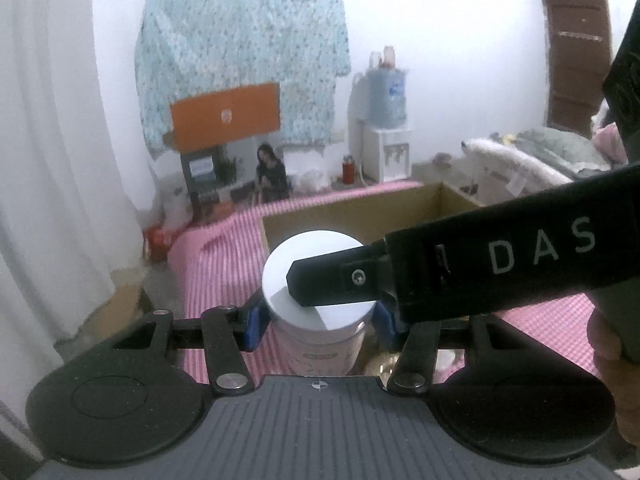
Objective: Organize rigid objects
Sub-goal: 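Carry the white supplement jar into the box and open the right gripper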
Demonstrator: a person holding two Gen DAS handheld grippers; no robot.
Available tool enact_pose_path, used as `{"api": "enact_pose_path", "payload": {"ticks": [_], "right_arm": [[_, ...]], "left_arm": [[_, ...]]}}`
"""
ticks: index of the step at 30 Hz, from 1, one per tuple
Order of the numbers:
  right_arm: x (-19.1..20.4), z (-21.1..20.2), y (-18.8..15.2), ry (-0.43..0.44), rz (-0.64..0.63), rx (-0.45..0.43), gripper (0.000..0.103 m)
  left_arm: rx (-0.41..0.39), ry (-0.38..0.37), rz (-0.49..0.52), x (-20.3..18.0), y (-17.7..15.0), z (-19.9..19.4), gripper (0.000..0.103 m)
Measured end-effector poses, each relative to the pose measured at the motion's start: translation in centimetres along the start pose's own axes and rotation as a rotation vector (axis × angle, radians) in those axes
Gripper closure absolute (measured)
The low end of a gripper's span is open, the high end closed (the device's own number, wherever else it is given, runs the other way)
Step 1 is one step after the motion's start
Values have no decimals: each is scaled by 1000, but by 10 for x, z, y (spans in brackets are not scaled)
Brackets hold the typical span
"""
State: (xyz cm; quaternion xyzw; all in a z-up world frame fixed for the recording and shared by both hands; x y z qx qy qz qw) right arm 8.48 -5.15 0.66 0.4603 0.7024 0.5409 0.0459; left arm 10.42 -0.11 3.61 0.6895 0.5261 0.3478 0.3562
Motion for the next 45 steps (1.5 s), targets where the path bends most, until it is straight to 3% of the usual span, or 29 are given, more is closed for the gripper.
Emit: {"api": "enact_pose_path", "payload": {"ticks": [9,16,21,29,41,45], "right_arm": [[-32,-21,56,-49,8,-56,54],[-96,-14,98,-108,77,-42,54],[-160,13,111,-124,183,22,54],[-251,67,101,-152,319,138,54],[-294,95,85,-148,372,204,54],[-300,99,82,-134,399,208,51]], "left_arm": [[-25,-112,13,-21,57,31,50],[50,-203,-13,-41,92,100,50],[173,-228,-40,-52,87,158,50],[347,-235,-65,-60,66,240,50],[429,-203,-51,-65,52,282,50],[423,-204,-36,-69,54,283,49]]}}
Point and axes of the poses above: each gripper's, at about its wrist camera, not at the fingertips, and z roughly the way its jaws point, x to its left, y to its top, the point moved 8 cm from there along z, roughly the way its jaws point, and after that the axes turned 1 degree about x, right-handed, at the moved point
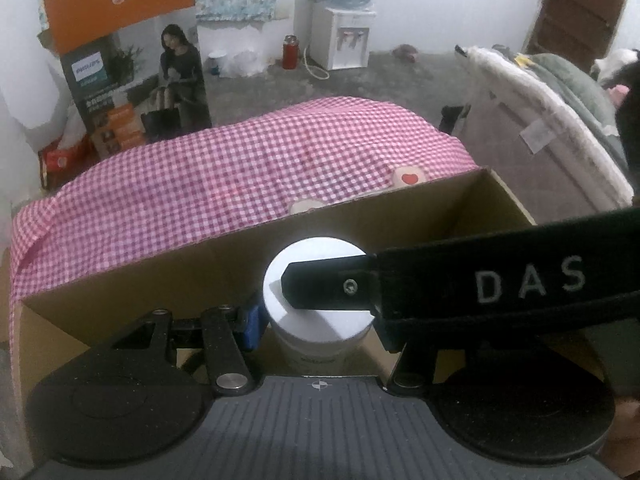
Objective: Organize rigid objects
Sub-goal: 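Carry the white supplement jar into the box and open the right gripper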
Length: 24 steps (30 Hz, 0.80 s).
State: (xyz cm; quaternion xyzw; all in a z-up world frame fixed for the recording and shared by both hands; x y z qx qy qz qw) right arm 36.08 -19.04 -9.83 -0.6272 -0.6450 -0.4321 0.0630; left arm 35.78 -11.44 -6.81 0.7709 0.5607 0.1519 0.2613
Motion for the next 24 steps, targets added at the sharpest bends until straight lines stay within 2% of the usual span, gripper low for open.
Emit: {"api": "enact_pose_path", "payload": {"ticks": [3,7,10,14,17,20,24], "right_arm": [[-1,-3,0,-13,-4,-1,49],[3,-12,-1,-32,-29,-18,43],[7,-22,0,-50,-50,-46,41],[17,-46,1,-54,-70,-99,40],[28,-73,-2,-48,-99,-155,31],[45,-107,-11,-49,-148,-228,24],[65,-150,-31,-80,-221,-342,4]], "left_arm": [[-7,2,18,-4,1,-4,45],[-52,16,30,-9,5,-16,27],[-80,24,34,-11,7,-30,25],[-129,29,33,-12,7,-54,15],[-179,22,26,-13,5,-78,8],[-230,10,15,-15,0,-105,6],[-292,-27,3,-19,-13,-141,3]]}}
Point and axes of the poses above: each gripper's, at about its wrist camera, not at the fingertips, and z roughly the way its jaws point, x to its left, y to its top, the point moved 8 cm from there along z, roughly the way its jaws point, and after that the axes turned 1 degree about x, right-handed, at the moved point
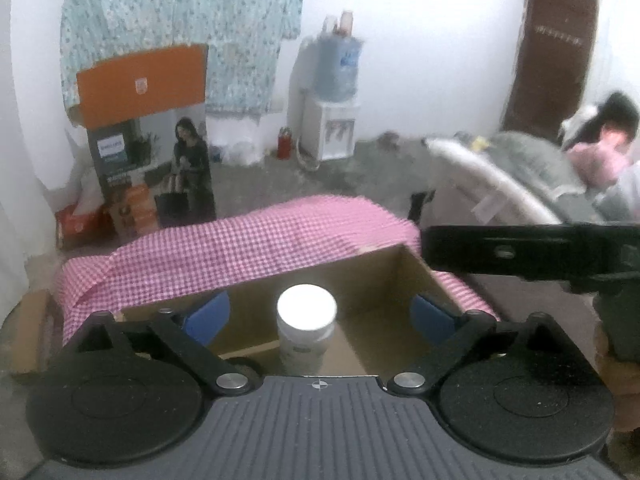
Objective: Organize rigid objects
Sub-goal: 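Carry the white supplement jar into the box and open the right gripper, then move the right gripper back to the green dropper bottle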
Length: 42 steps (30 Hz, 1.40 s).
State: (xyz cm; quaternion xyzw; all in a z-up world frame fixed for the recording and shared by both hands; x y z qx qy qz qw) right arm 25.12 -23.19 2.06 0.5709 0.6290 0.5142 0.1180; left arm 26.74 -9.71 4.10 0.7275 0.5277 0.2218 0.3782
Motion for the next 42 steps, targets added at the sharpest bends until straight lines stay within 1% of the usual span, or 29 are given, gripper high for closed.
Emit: {"api": "enact_pose_path", "payload": {"ticks": [2,4,7,10,13,15,17,20,23,26,28,31,32,35,36,40,42], "right_arm": [[13,-28,-3,-7,-52,-69,0],[22,-54,-9,-29,-83,-128,0],[35,-83,-24,-74,-106,-200,0],[47,-107,-43,-137,-134,-261,0],[62,-128,-64,-227,-210,-334,0],[71,-135,-77,-280,-268,-367,0],[78,-138,-91,-309,-296,-357,0],[80,-139,-107,-305,-275,-317,0],[78,-140,-119,-376,-258,-293,0],[81,-142,-129,-426,-321,-267,0],[82,-142,-135,-441,-361,-247,0],[84,-148,-142,-400,-356,-209,0],[83,-150,-145,-367,-336,-204,0],[78,-151,-153,-225,-276,-195,0],[76,-151,-155,-209,-256,-196,0],[57,-139,-161,-252,-180,-176,0],[49,-132,-164,-239,-139,-161,0]], "left_arm": [[-38,-24,-5,-2,-4,-21,1],[-70,-44,-12,-4,-9,-40,0],[-98,-71,-27,-6,-21,-61,0],[-96,-83,-21,-9,-37,-74,0],[-74,-75,3,-13,-57,-84,0],[-72,-73,-2,-14,-68,-89,0],[-73,-73,-11,-15,-79,-93,0],[-78,-61,-16,-14,-93,-98,0],[-75,-51,-2,-16,-104,-99,0],[-53,-56,4,-18,-113,-96,0],[-43,-72,-7,-17,-121,-97,0],[-37,-109,-30,-18,-129,-97,0],[-35,-116,-33,-17,-130,-97,0],[-34,-123,-25,-18,-135,-94,0],[-35,-127,-24,-19,-137,-93,0],[-18,-144,-13,-21,-142,-84,0],[-7,-127,11,-23,-145,-77,0]]}}
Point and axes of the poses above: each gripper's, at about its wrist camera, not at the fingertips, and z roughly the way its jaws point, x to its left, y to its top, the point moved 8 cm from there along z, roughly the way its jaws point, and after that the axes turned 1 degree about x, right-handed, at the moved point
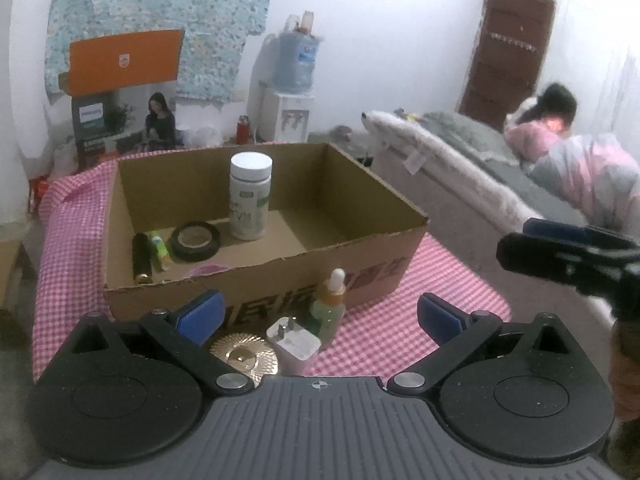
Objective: Organize rigid objects
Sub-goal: 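Move the right gripper back to the green dropper bottle, then grasp the green dropper bottle with the right gripper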
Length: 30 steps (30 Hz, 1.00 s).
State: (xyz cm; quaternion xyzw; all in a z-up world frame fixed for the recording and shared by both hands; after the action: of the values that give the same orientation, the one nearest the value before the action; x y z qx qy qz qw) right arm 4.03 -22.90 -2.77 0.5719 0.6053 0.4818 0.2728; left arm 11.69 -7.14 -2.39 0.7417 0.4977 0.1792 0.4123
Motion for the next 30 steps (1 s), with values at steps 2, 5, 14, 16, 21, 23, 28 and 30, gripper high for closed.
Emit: {"api": "enact_pose_path", "payload": {"ticks": [2,5,14,16,21,23,28,30], "right_arm": [[-6,8,-5,24,48,18,0],[-15,25,-10,37,101,53,0],[-21,69,-22,78,189,142,18],[-19,79,-25,90,194,162,21],[-14,99,-32,119,191,215,38],[-11,106,-34,130,188,232,39],[-2,115,-34,162,165,250,49],[1,119,-34,172,157,257,57]], "left_arm": [[10,32,40,-2,-3,8,0],[18,76,124,-8,-7,21,0],[42,90,259,-27,-10,57,13],[59,77,253,-28,-11,64,22],[100,32,239,-29,-15,79,40],[110,24,239,-30,-16,83,46],[122,5,236,-33,-17,87,55],[128,1,231,-33,-17,89,60]]}}
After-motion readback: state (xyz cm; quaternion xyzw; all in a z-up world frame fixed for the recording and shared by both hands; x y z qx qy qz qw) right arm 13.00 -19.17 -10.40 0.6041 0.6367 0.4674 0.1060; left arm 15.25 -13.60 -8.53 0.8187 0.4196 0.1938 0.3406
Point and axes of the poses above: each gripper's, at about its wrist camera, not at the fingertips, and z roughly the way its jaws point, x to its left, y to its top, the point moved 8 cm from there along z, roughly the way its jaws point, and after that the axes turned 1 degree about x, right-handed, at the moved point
